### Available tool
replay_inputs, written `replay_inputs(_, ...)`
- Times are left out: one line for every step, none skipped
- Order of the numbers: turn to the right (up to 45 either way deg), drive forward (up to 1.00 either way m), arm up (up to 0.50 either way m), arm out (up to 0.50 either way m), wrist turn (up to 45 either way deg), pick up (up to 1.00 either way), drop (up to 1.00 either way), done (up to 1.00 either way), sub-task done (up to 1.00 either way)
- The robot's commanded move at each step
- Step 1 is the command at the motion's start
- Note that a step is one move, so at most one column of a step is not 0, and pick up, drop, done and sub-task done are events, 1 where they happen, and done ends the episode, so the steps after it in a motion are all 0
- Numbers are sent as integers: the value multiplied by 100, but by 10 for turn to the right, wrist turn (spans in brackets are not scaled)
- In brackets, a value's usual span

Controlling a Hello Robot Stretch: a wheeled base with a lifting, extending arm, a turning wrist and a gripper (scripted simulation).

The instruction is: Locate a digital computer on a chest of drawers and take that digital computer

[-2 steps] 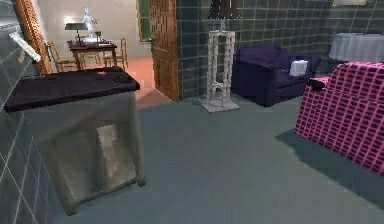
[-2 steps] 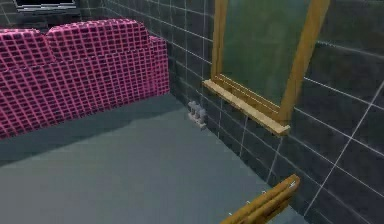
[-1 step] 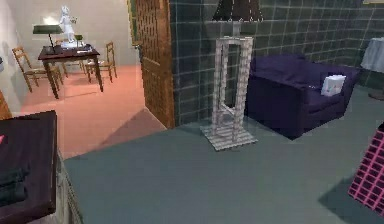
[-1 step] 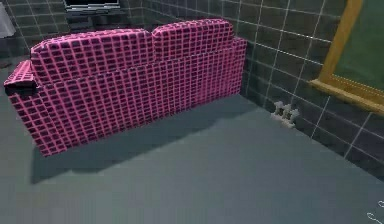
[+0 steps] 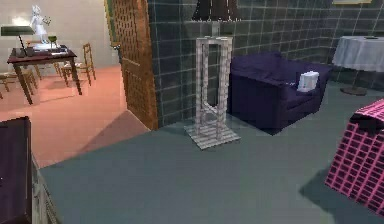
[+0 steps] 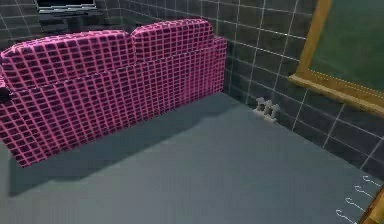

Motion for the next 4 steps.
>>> replay_inputs(0,45,0,0,0,0,0,0,0)
replay_inputs(450,0,0,0,0,0,0,0,0)
replay_inputs(210,0,0,0,0,0,0,0,0)
replay_inputs(0,15,0,0,0,0,0,0,0)
